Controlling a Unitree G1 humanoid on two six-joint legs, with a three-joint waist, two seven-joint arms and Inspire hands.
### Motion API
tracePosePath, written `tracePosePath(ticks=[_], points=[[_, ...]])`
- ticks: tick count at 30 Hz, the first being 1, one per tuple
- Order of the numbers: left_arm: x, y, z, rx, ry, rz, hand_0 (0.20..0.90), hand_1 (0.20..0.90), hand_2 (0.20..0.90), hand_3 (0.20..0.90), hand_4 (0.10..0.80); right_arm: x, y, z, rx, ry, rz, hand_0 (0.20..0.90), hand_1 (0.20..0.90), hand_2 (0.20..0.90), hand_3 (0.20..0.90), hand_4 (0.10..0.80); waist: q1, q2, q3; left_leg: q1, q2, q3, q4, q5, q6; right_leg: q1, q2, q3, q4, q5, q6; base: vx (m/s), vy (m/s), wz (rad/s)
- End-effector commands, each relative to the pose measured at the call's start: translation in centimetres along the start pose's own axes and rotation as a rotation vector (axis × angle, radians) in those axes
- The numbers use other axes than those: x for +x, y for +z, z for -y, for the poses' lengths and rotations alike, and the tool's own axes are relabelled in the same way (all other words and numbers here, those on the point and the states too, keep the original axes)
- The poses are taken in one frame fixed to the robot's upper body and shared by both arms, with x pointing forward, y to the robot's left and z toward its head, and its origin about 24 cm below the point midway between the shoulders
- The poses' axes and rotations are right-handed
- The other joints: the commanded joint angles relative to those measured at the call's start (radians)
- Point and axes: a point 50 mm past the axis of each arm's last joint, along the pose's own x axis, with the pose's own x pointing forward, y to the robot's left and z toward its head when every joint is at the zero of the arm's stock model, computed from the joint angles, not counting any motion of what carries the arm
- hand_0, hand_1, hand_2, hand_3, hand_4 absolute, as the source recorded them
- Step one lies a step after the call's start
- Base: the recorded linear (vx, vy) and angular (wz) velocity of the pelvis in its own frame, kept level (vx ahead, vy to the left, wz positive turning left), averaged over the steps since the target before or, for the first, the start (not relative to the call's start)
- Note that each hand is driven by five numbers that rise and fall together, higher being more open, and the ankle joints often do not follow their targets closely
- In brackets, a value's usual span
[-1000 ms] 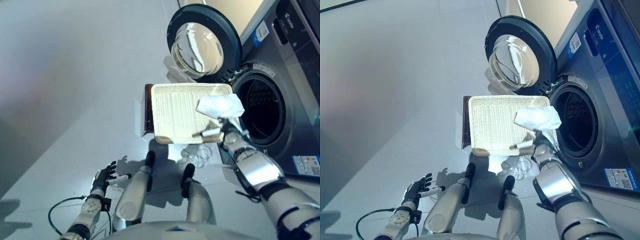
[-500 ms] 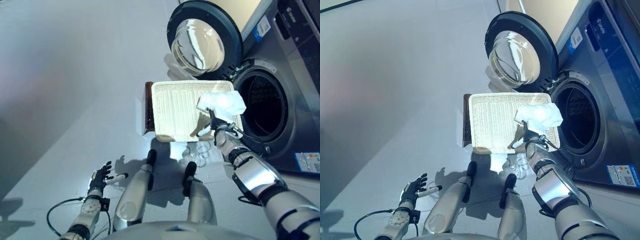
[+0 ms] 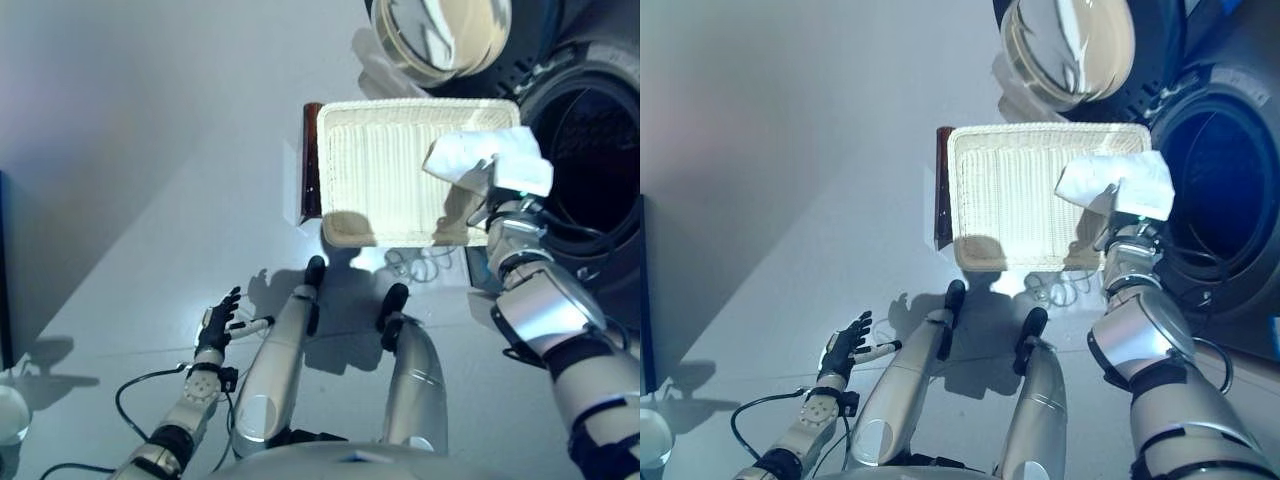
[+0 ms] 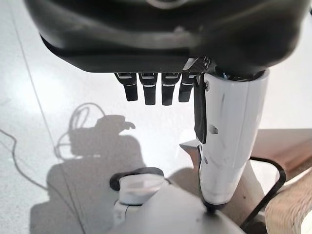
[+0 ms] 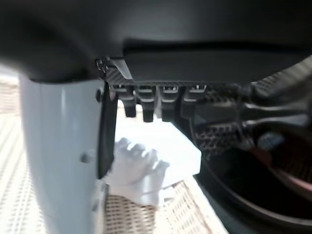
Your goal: Pick up the clothes and place them into the washing machine
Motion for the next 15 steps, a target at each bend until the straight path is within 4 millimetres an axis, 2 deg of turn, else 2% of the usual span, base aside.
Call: tracePosePath(ticks=[1, 8, 15], points=[[-1.0, -0.4, -0.3, -0.014, 0.032, 0.030, 0.900, 0.900, 0.900, 0.900, 0.800, 1.8, -4.1, 4.5, -0.073, -0.182, -0.118, 0.900, 0.900, 0.900, 0.900, 0.800, 0.010, 0.053, -0.032, -0.083, -0.004, 0.010, 0.107, -0.100, -0.044, -0.001, 0.011, -0.008, 0.025, -0.055, -0.028, 0.034, 0.046, 0.11], [-1.0, 0.5, 0.1, -0.021, 0.022, 0.079, 0.900, 0.900, 0.900, 0.900, 0.800, 2.2, -5.9, 6.0, -0.099, -0.215, -0.162, 0.900, 0.900, 0.900, 0.900, 0.800, 0.021, 0.085, -0.030, -0.148, -0.021, 0.017, 0.133, -0.107, -0.036, -0.071, -0.005, 0.007, 0.065, -0.062, -0.032, 0.022, 0.030, 0.02], [-0.8, 2.6, 1.0, -0.028, -0.024, 0.176, 0.900, 0.900, 0.900, 0.900, 0.800, 2.5, -8.4, 8.1, -0.093, -0.284, -0.236, 0.900, 0.900, 0.900, 0.900, 0.800, 0.042, 0.123, -0.038, -0.170, -0.042, 0.010, 0.072, -0.071, -0.042, -0.098, -0.028, 0.002, 0.045, -0.053, -0.027, 0.039, 0.015, 0.16]])
